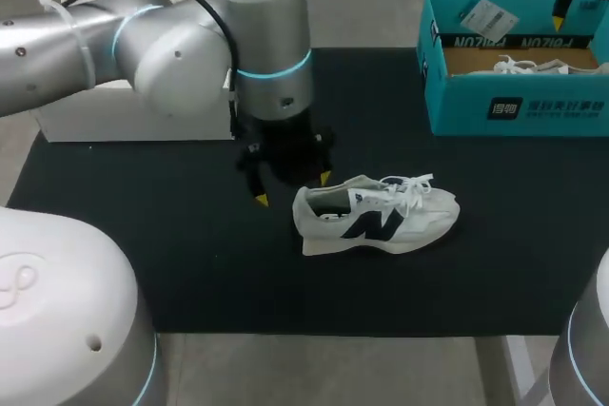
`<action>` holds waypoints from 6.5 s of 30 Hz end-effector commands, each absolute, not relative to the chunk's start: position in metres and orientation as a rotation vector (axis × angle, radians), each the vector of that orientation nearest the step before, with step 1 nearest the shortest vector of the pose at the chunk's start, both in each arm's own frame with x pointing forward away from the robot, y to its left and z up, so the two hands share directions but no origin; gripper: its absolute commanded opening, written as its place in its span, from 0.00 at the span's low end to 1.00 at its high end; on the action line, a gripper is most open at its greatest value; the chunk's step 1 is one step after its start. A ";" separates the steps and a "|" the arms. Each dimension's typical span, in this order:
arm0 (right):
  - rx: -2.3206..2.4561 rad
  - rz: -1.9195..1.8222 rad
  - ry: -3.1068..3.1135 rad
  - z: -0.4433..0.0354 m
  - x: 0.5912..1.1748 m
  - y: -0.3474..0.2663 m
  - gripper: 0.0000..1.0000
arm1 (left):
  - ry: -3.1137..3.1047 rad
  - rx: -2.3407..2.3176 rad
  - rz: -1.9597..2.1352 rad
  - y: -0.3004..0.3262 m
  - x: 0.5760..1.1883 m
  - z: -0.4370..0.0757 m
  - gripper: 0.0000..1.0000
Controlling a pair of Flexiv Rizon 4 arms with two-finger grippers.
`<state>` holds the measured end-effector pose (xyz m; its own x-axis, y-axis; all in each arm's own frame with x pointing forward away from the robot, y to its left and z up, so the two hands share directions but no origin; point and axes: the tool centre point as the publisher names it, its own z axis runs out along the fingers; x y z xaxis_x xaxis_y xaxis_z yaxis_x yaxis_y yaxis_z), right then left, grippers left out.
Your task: Take the shoe out of the shoebox, open the shoe tongue, remove and reinsert the insole, then place the shoe into the shoebox
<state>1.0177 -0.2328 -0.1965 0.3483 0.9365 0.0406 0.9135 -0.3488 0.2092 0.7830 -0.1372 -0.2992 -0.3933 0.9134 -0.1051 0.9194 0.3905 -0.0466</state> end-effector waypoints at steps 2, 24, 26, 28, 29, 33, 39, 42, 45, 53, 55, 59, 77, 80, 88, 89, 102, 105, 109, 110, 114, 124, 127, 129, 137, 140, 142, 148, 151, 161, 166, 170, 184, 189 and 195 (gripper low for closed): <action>2.452 0.233 1.696 -0.197 1.017 -0.233 1.00 | 2.384 1.610 -0.751 -0.130 0.786 -0.289 1.00; 2.452 0.233 1.696 -0.197 1.017 -0.233 1.00 | 2.627 0.672 -1.239 -0.124 0.796 -0.276 1.00; 2.452 0.233 1.696 -0.197 1.017 -0.233 1.00 | 2.630 0.494 -1.312 -0.118 0.797 -0.275 1.00; 2.452 0.233 1.696 -0.197 1.017 -0.233 1.00 | 2.630 0.342 -1.345 -0.112 0.797 -0.277 1.00; 2.452 0.233 1.696 -0.197 1.017 -0.233 1.00 | 2.620 0.255 -1.359 -0.109 0.798 -0.278 1.00; 2.452 0.233 1.696 -0.197 1.017 -0.233 1.00 | 2.605 -0.071 -1.414 -0.097 0.801 -0.288 1.00; 2.452 0.233 1.696 -0.197 1.017 -0.233 1.00 | 2.559 -0.434 -1.418 -0.089 0.797 -0.303 1.00; 2.452 0.233 1.696 -0.197 1.017 -0.233 1.00 | 2.538 -0.530 -1.407 -0.090 0.796 -0.308 1.00; 2.452 0.233 1.696 -0.197 1.017 -0.233 1.00 | 2.584 -0.306 -1.449 -0.099 0.792 -0.305 1.00; 2.452 0.233 1.696 -0.197 1.017 -0.233 1.00 | 2.584 -0.306 -1.449 -0.099 0.792 -0.305 1.00; 2.452 0.233 1.696 -0.197 1.017 -0.233 1.00 | 2.584 -0.306 -1.449 -0.099 0.792 -0.305 1.00; 2.452 0.233 1.696 -0.197 1.017 -0.233 1.00 | 2.561 -0.342 -1.455 -0.098 0.793 -0.313 1.00; 2.452 0.233 1.696 -0.197 1.017 -0.233 1.00 | 2.678 -0.190 -1.385 -0.100 0.808 -0.367 1.00; 2.452 0.233 1.696 -0.197 1.017 -0.233 1.00 | 2.697 -0.180 -1.393 -0.108 0.806 -0.368 1.00; 2.452 0.233 1.696 -0.197 1.017 -0.233 1.00 | 2.738 -0.167 -1.405 -0.126 0.791 -0.381 1.00; 2.452 0.233 1.696 -0.197 1.017 -0.233 1.00 | 2.739 -0.167 -1.406 -0.128 0.790 -0.383 1.00; 2.452 0.233 1.696 -0.197 1.017 -0.233 1.00 | 2.723 -0.227 -1.395 -0.154 0.785 -0.406 1.00; 2.452 0.233 1.696 -0.197 1.017 -0.233 1.00 | 2.719 -0.258 -1.390 -0.158 0.786 -0.411 1.00; 2.452 0.233 1.696 -0.197 1.017 -0.233 1.00 | 2.704 -0.294 -1.379 -0.165 0.788 -0.417 1.00; 2.452 0.233 1.696 -0.197 1.017 -0.233 1.00 | 2.697 -0.302 -1.374 -0.167 0.788 -0.418 1.00; 2.452 0.233 1.696 -0.197 1.017 -0.233 1.00 | 2.686 -0.329 -1.370 -0.173 0.790 -0.423 1.00; 2.452 0.233 1.696 -0.197 1.017 -0.233 1.00 | 2.698 -0.385 -1.355 -0.180 0.792 -0.435 1.00; 2.452 0.233 1.696 -0.197 1.017 -0.233 1.00 | 2.701 -0.391 -1.355 -0.180 0.792 -0.437 1.00; 2.452 0.233 1.696 -0.197 1.017 -0.233 1.00 | 2.703 -0.390 -1.363 -0.180 0.792 -0.436 0.49; 2.452 0.233 1.696 -0.197 1.017 -0.233 1.00 | 2.719 -0.310 -1.389 -0.173 0.798 -0.427 0.00; 2.452 0.233 1.696 -0.197 1.017 -0.233 1.00 | 2.728 -0.279 -1.400 -0.168 0.803 -0.425 0.00; 2.452 0.233 1.696 -0.197 1.017 -0.233 1.00 | 2.728 -0.271 -1.398 -0.166 0.808 -0.425 0.00; 2.452 0.233 1.696 -0.197 1.017 -0.233 1.00 | 2.731 -0.229 -1.401 -0.165 0.820 -0.424 0.00; 2.452 0.233 1.696 -0.197 1.017 -0.233 1.00 | 2.767 -0.176 -1.405 -0.164 0.820 -0.424 0.00; 2.452 0.233 1.696 -0.197 1.017 -0.233 1.00 | 2.771 -0.181 -1.385 -0.163 0.818 -0.430 0.00; 2.452 0.233 1.696 -0.197 1.017 -0.233 1.00 | 2.771 -0.181 -1.385 -0.163 0.818 -0.430 0.00; 2.452 0.233 1.696 -0.197 1.017 -0.233 1.00 | 2.771 -0.181 -1.385 -0.163 0.818 -0.430 0.00; 2.452 0.233 1.696 -0.197 1.017 -0.233 1.00 | 2.771 -0.181 -1.385 -0.163 0.818 -0.430 0.00; 2.457 0.170 1.699 -0.200 1.016 -0.220 1.00 | 2.771 -0.181 -1.385 -0.163 0.818 -0.430 0.00; 2.456 0.141 1.653 -0.199 1.002 -0.182 1.00 | 2.771 -0.181 -1.385 -0.163 0.818 -0.430 0.00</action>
<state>1.0075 -0.1991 -0.2013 0.3704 0.9285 0.0259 0.9120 -0.3688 0.1799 0.8183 -0.1626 -0.4301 -0.9925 -0.1205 0.0184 -0.0869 0.5936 -0.8000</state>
